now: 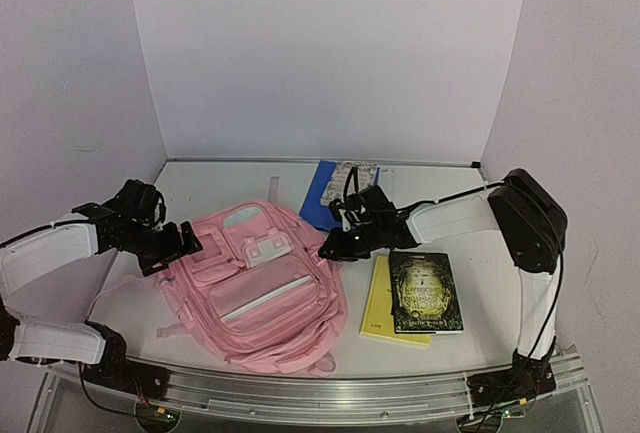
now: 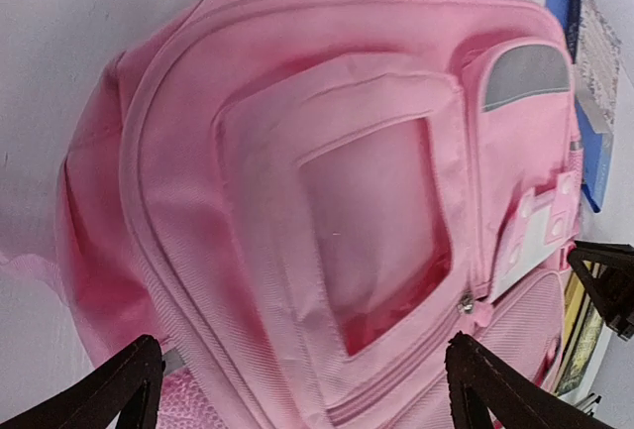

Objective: Pack the student bag
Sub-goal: Adjust the student bag at the center of the board.

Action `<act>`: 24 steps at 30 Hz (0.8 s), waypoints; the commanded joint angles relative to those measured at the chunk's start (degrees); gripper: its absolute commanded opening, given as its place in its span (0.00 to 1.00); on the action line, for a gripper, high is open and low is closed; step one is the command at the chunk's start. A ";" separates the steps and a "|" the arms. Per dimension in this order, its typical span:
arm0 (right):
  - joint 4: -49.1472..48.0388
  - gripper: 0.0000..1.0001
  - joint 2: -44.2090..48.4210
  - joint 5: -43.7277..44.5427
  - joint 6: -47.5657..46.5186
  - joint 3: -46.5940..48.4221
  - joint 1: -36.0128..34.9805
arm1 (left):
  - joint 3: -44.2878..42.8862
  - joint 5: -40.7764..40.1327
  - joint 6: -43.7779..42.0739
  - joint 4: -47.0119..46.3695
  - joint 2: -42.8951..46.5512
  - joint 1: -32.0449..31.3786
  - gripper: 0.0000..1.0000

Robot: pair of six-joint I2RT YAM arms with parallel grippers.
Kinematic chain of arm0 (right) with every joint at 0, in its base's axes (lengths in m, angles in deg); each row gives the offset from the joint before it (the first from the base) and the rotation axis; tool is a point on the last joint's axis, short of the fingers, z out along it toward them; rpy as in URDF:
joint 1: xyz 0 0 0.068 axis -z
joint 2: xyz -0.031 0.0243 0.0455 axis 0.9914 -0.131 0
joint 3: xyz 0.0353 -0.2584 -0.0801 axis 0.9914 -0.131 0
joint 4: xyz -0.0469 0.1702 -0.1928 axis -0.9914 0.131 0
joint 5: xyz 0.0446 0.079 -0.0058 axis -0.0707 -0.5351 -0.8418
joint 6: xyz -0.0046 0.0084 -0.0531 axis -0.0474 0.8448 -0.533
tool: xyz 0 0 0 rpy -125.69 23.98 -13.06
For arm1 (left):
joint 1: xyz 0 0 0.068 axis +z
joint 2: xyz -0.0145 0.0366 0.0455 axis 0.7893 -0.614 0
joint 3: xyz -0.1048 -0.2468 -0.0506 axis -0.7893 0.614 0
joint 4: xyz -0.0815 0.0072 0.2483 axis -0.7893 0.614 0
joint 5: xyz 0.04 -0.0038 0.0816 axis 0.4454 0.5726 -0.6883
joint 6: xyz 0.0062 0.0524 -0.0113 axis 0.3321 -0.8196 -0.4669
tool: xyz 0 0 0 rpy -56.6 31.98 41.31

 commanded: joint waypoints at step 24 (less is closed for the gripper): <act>-1.66 0.37 18.70 8.84 8.87 -14.66 -13.66 | -17.85 5.88 -13.43 -13.08 -24.60 9.18 0.95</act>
